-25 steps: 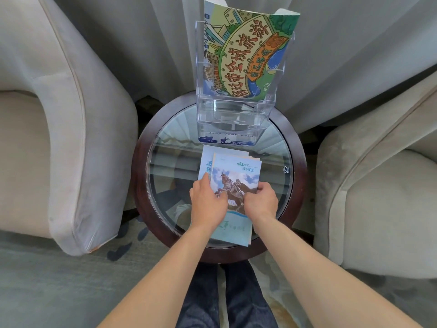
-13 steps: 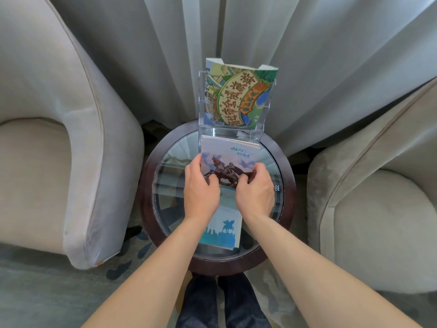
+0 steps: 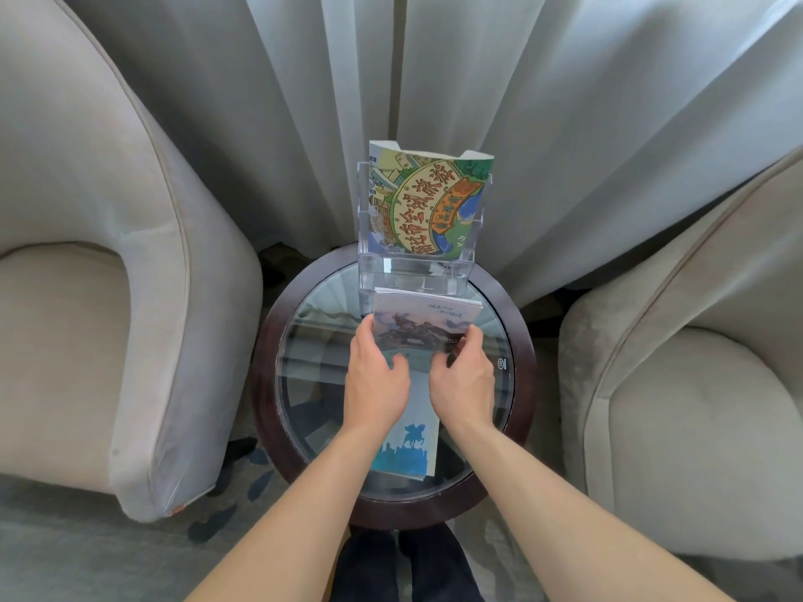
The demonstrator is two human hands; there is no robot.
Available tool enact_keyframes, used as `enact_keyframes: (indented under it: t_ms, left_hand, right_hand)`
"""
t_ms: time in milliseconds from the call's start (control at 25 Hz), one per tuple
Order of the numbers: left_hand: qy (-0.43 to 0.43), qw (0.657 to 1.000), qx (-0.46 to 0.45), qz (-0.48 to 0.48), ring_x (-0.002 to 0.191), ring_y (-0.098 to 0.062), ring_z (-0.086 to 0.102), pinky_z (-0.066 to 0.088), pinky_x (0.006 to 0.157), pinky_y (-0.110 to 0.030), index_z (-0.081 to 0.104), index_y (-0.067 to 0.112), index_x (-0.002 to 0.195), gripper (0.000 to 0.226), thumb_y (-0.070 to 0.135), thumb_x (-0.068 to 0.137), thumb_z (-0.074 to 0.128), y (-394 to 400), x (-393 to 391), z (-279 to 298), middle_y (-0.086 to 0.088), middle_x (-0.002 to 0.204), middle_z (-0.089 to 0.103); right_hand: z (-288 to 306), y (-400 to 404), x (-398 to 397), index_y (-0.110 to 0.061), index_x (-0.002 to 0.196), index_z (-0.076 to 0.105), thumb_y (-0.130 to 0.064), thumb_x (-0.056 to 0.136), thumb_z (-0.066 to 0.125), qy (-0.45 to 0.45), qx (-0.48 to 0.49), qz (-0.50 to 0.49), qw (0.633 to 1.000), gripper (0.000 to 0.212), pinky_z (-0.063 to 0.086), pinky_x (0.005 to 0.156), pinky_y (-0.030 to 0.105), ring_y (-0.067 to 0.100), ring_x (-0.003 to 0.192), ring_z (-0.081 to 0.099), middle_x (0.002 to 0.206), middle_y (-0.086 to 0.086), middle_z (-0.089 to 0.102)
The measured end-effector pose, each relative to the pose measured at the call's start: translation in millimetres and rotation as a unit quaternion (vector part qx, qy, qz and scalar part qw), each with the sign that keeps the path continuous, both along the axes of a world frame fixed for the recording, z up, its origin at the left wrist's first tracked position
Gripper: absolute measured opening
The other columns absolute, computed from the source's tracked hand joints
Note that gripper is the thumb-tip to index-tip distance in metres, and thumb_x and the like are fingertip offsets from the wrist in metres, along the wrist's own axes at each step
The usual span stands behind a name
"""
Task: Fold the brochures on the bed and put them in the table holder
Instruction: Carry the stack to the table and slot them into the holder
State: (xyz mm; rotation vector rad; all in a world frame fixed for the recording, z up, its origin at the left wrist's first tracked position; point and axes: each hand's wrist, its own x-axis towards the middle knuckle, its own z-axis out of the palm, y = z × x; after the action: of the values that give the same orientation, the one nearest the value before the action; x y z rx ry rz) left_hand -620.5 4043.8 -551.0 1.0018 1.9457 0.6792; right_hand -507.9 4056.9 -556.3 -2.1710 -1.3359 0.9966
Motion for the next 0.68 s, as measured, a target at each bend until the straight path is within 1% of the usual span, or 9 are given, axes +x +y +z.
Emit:
enact_keyframes:
  t_ms: [80,200,360,400,480,560,680]
  left_hand:
    - [0.005,1.0,0.007,0.003,0.126,-0.017,0.047,0.038,0.092,-0.028,0.024,0.029,0.149,0.065,0.02,0.093,0.055,5,1,6,0.006,0.147,0.04]
    - [0.024,0.999,0.02,0.014,0.127,-0.018,0.047,0.04,0.094,-0.029,0.025,0.03,0.148,0.064,0.021,0.093,0.056,21,2,22,0.005,0.146,0.041]
    - [0.039,0.998,0.052,0.02,0.129,-0.021,0.046,0.045,0.103,-0.041,0.027,0.03,0.148,0.063,0.021,0.092,0.056,50,3,59,0.004,0.146,0.043]
    - [0.04,0.997,0.06,0.023,0.129,-0.021,0.047,0.046,0.103,-0.044,0.027,0.03,0.147,0.063,0.021,0.092,0.056,58,3,69,0.004,0.146,0.044]
    - [0.04,0.996,0.076,0.03,0.127,-0.022,0.048,0.048,0.1,-0.047,0.028,0.031,0.146,0.061,0.022,0.092,0.056,74,2,88,0.004,0.144,0.046]
    - [0.036,0.994,0.096,0.036,0.125,-0.022,0.049,0.048,0.099,-0.047,0.029,0.031,0.145,0.061,0.022,0.092,0.057,89,1,104,0.004,0.141,0.046]
    - [0.031,0.991,0.121,0.042,0.124,-0.021,0.049,0.047,0.099,-0.045,0.03,0.03,0.144,0.06,0.02,0.091,0.056,107,1,120,0.004,0.14,0.045]
  right_hand:
    - [6,5,0,-0.031,0.125,0.04,-0.022,0.091,0.054,0.012,0.006,0.008,1.0,0.038,0.04,0.075,0.032,0.017,0.09,0.053,0.112,-0.003,0.064]
    - [23,18,0,-0.032,0.124,0.04,-0.022,0.09,0.055,0.015,0.021,0.021,0.999,0.038,0.045,0.075,0.034,0.021,0.093,0.059,0.111,-0.004,0.064]
    - [61,52,0,-0.031,0.125,0.042,-0.02,0.089,0.057,0.033,0.057,0.023,0.998,0.041,0.047,0.077,0.036,0.024,0.101,0.06,0.114,-0.003,0.065]
    - [71,61,0,-0.03,0.125,0.043,-0.02,0.089,0.057,0.039,0.067,0.027,0.997,0.04,0.047,0.078,0.036,0.023,0.103,0.06,0.115,-0.003,0.064]
    - [92,79,0,-0.028,0.127,0.044,-0.02,0.089,0.056,0.047,0.092,0.036,0.994,0.041,0.044,0.079,0.033,0.023,0.104,0.058,0.117,-0.002,0.064]
    - [111,96,-1,-0.026,0.129,0.045,-0.019,0.089,0.056,0.049,0.116,0.039,0.991,0.042,0.039,0.079,0.029,0.022,0.104,0.057,0.118,0.0,0.064]
    - [130,115,-3,-0.025,0.127,0.046,-0.016,0.09,0.055,0.056,0.133,0.042,0.989,0.039,0.037,0.079,0.026,0.016,0.096,0.053,0.117,-0.001,0.064]
